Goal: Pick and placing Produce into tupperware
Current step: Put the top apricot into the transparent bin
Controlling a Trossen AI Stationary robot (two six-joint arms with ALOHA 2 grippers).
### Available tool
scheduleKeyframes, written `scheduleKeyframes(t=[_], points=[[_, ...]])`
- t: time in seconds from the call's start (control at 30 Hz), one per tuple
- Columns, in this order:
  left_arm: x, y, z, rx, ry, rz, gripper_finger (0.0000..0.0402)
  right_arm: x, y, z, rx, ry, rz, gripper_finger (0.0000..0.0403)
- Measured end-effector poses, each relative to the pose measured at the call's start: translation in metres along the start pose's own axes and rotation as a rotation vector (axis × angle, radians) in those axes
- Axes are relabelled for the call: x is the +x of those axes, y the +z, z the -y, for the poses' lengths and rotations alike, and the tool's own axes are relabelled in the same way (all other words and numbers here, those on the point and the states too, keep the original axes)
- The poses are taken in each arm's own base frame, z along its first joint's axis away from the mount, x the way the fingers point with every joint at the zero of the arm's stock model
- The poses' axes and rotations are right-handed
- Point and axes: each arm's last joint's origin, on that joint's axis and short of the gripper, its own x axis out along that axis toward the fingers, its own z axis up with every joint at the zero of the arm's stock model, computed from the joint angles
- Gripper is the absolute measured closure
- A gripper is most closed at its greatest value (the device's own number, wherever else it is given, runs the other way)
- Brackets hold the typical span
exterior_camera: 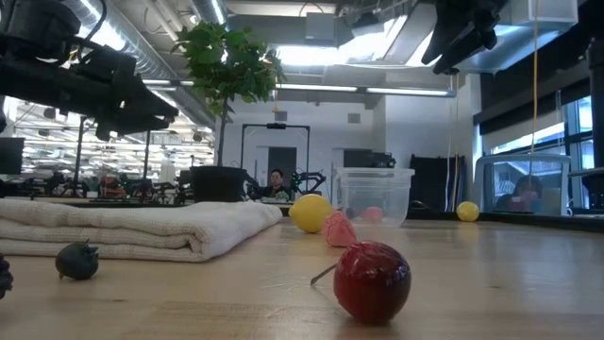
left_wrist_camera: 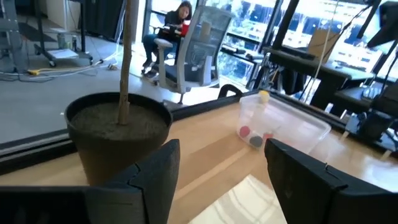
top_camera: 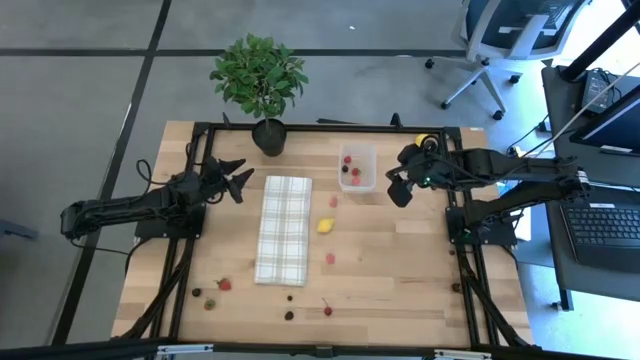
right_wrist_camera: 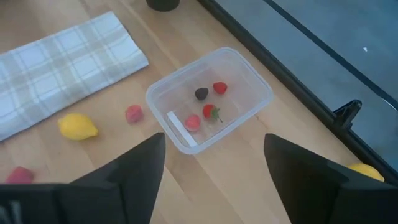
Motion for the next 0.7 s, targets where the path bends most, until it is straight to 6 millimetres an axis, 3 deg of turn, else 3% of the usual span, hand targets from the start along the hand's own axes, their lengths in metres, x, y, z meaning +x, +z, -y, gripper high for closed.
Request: scheduleKeyframes(t=[0.13, 0.3, 0.4, 0.5, 0.7], points=[[-0.001, 0.010, 0.004, -0.114, -0.076, 0.088, 0.0174, 0.002, 0.001, 0.002, 0.007, -0.010, -0.001, 0.0130], [-0.005, 0.036, 0.020, 0.042, -0.382, 0.133, 0.0174, 0.004, 0.003, 0.004, 0.020, -0.025, 0.000, 0.0130], [-0.002, 0.054, 0.027, 0.038, -0.375, 0.059, 0.0174, 0.006, 0.004, 0.006, 0.031, -0.033, 0.000, 0.0130], [0.009, 0.070, 0.038, 0.096, -0.363, -0.059, 0.0174, 0.006, 0.006, 0.006, 0.043, -0.033, 0.012, 0.0130], [0.051, 0.092, 0.067, 0.155, -0.407, -0.239, 0.0174, 0.006, 0.007, 0.006, 0.050, -0.024, 0.019, 0.0130]])
